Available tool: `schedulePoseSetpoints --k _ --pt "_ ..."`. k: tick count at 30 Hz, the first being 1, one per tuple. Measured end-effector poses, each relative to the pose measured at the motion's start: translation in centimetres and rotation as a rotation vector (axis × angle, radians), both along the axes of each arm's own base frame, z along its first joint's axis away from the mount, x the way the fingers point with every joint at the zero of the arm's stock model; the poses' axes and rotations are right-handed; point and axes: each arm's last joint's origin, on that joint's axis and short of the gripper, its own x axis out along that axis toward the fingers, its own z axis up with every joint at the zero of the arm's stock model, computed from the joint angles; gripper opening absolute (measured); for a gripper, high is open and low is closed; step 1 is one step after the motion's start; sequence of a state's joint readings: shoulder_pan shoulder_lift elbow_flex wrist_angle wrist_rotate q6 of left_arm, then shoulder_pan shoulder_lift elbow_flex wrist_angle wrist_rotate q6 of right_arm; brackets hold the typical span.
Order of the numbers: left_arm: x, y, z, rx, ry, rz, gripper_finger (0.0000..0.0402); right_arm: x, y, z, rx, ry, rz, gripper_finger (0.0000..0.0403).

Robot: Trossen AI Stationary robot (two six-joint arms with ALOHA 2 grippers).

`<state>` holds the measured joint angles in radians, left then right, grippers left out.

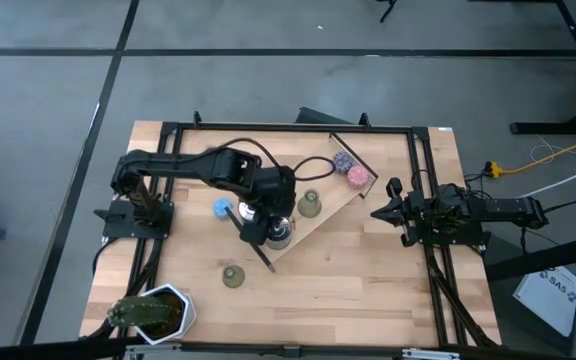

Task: Pick & Place candle stick holders
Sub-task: Adjust the silver scented candle on the shelf

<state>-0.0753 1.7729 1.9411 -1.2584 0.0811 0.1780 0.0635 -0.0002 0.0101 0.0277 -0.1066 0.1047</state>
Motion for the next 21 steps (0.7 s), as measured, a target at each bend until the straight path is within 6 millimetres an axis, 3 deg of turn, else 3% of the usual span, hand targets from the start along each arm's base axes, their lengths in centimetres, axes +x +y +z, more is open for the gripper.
schedulePoseSetpoints --k 21 --pt "-0.7 -1.3 -0.2 0.006 0.058 -0.053 0.0003 0.0 0.0 0.0 0.0 0.0 0.0 0.001"
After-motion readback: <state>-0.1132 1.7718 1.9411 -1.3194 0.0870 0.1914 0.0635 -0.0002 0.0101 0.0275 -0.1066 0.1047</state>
